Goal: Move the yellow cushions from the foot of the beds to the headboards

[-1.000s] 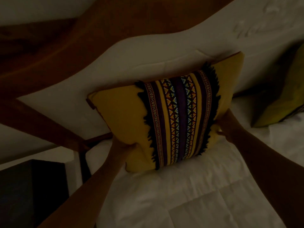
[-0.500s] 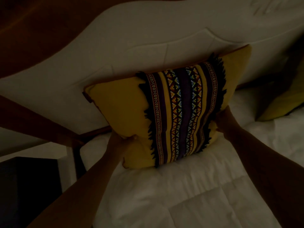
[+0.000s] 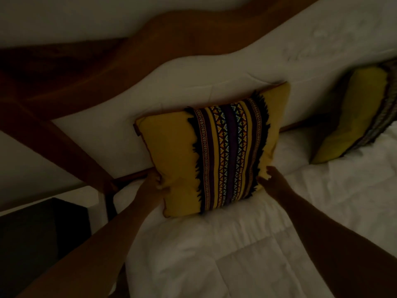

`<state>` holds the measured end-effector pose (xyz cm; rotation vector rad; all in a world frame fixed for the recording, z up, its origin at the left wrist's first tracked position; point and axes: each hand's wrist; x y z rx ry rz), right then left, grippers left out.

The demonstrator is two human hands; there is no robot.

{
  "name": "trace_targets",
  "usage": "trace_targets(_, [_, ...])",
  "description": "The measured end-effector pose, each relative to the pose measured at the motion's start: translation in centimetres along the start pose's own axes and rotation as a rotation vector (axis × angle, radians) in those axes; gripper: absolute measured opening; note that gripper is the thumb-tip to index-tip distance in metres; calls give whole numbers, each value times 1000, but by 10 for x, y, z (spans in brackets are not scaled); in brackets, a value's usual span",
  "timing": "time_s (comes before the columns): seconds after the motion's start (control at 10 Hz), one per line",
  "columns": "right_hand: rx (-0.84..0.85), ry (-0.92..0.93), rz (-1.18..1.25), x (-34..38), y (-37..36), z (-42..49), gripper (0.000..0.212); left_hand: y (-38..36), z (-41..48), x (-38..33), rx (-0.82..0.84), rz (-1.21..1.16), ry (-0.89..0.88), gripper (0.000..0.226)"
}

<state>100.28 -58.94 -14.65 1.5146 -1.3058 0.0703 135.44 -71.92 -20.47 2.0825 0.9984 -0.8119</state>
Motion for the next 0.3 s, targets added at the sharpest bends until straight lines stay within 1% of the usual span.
trace_targets(0.1, [64,75,-102,12,0,-45,64,5,-35,-6,27,97,-50,65])
trace_targets(0.2, [95,170,-210,26,11,-100,61,18,-82,-30,121,220,-64,56])
trace_targets(0.3, [71,264,-296,39,23,-159,66,26,-143,-49,162,210,-111,57])
Point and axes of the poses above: each hand's wrist, its own z-axis towards the middle knuckle, its own y-axis out of the back of the hand, x = y × z, and after that the axes turned 6 degrees about y, right-handed
